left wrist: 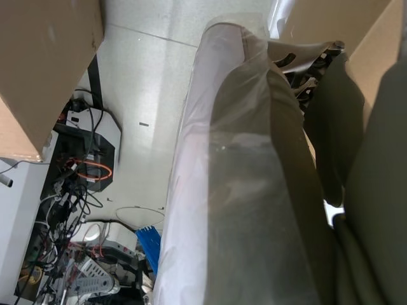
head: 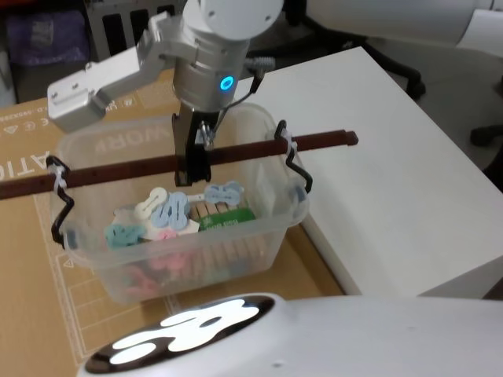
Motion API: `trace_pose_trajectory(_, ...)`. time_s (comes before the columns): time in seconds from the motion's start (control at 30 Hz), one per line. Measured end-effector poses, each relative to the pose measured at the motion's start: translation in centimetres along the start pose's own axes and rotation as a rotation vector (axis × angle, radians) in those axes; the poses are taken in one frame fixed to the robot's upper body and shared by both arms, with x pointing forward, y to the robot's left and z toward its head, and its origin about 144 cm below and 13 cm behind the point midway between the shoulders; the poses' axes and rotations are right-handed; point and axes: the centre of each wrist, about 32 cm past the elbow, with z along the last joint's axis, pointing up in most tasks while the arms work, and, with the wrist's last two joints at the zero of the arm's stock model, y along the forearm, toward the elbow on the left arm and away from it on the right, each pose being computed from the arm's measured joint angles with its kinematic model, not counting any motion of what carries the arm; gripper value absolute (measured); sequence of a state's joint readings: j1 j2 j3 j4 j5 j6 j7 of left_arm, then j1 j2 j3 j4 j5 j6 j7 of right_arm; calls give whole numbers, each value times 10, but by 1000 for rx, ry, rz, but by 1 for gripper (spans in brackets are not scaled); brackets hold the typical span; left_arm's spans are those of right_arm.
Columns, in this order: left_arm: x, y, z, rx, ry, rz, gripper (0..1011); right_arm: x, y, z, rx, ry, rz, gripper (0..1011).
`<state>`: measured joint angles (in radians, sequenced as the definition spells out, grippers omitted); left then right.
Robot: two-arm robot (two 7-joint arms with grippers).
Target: Use one hand to grasp the basket and place it at the designated location.
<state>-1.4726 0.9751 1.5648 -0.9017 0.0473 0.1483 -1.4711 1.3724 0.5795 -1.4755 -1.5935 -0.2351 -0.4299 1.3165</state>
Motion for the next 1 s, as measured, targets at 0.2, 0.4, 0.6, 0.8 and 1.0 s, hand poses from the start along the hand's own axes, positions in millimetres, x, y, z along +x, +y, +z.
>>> trace_pose_trajectory(0.2,0,0,0,0,0,0,0,-9,-17,-6,-8,22,-30,0)
trace_pose_trajectory(0.4,0,0,0,0,0,0,0,-16,-30,-12,-13,41,-50,0)
trace_pose_trajectory(0.6,0,0,0,0,0,0,0,-26,-41,-19,-21,76,-66,0)
trace_pose_trajectory(0.8,0,0,0,0,0,0,0,-34,-49,-25,-26,104,-71,0)
trace_pose_trajectory(1.0,0,0,0,0,0,0,0,-44,-57,-37,-38,164,-75,0)
